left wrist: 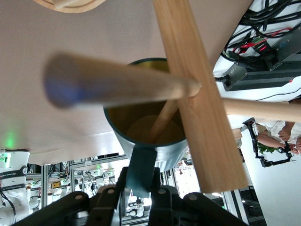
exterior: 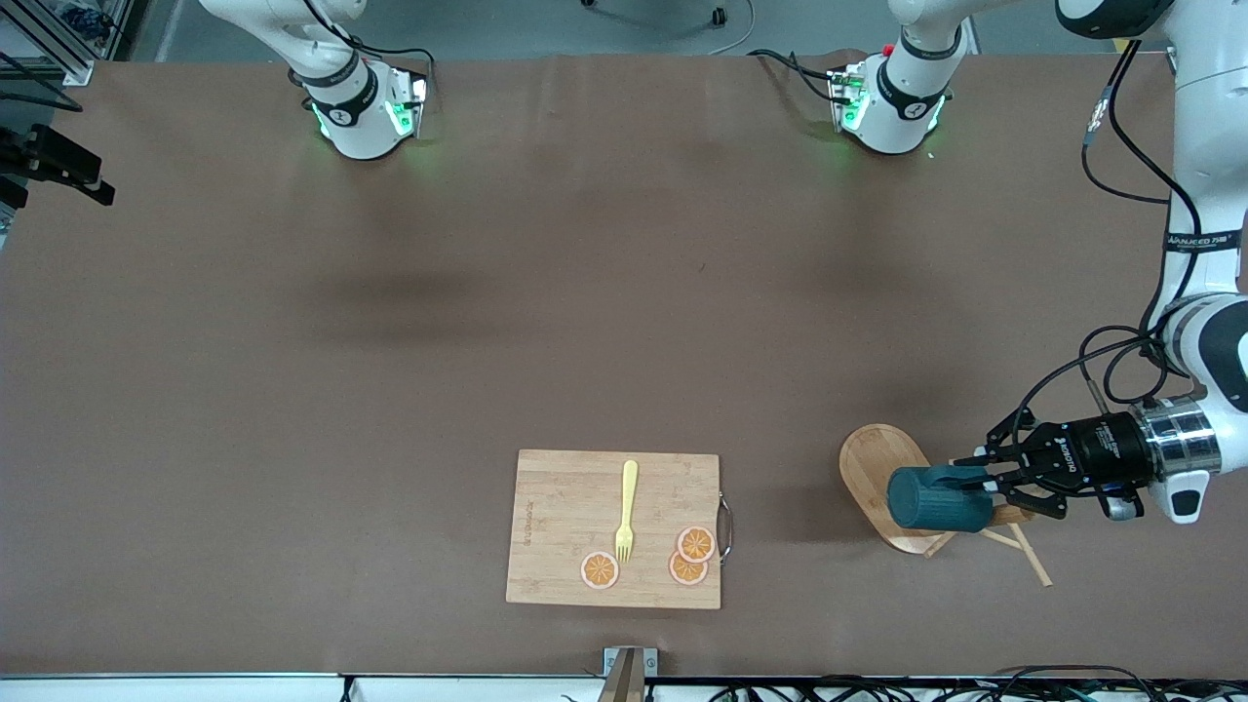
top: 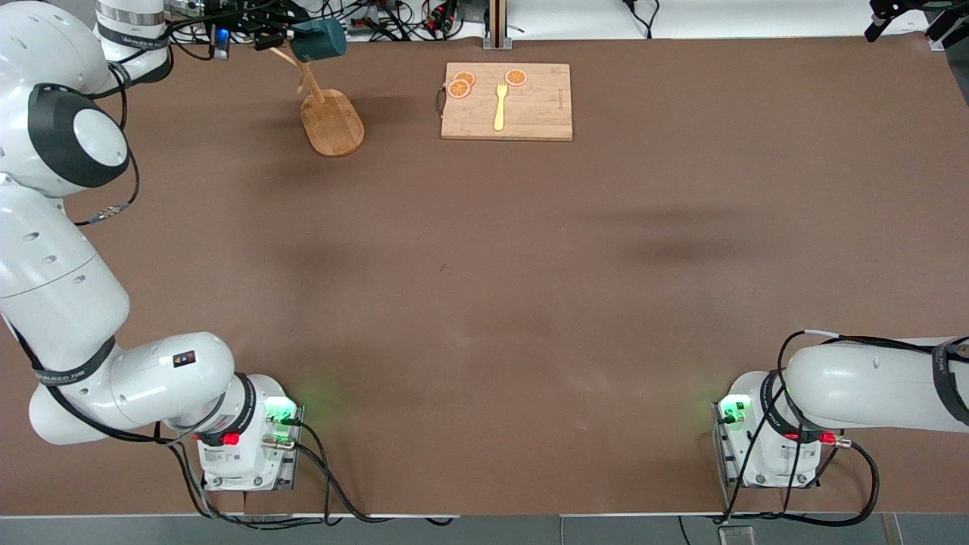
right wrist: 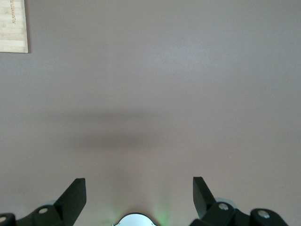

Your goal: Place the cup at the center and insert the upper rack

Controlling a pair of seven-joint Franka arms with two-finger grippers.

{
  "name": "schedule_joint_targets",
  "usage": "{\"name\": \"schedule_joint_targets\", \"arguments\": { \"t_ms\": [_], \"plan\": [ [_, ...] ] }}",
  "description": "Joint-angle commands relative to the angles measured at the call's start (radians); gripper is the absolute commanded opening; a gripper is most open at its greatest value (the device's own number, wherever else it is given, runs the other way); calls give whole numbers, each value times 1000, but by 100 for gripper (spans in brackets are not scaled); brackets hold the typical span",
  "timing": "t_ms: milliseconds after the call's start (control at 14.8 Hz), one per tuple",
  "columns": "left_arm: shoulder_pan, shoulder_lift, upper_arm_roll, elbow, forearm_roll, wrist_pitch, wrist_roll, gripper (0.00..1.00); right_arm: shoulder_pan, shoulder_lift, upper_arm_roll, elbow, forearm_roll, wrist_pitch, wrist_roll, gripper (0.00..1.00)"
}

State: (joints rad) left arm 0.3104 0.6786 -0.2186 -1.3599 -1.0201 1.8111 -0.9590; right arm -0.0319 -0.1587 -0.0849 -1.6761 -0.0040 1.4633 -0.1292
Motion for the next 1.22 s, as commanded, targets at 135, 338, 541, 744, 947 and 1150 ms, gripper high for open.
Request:
{"name": "schedule_joint_targets", "arguments": {
  "t_ms": [135,338,541,744,947,1150],
  "plan": [
    [12,18,-10,8,-21,-13,19,27,4,-30,5,-24,-16,9,-7,100],
    [10,19,-10,10,-18,-13,17,100,1,-30,4,-24,-16,8,-9,100],
    [12,-16,-16,15,26,-21,17,100,-2,-30,1,-27,-16,8,-7,100],
    [4,-79,-19,18,86,-29,17,100,-3,-30,-1,-27,-16,8,-7,100],
    [-7,-171,-50,18,233,-29,19,100,-2,-30,-1,-25,-16,9,-7,100],
    [-8,-266,-138,16,565,-29,23,100,-3,-30,-1,-27,-16,9,-7,100]
  ]
}}
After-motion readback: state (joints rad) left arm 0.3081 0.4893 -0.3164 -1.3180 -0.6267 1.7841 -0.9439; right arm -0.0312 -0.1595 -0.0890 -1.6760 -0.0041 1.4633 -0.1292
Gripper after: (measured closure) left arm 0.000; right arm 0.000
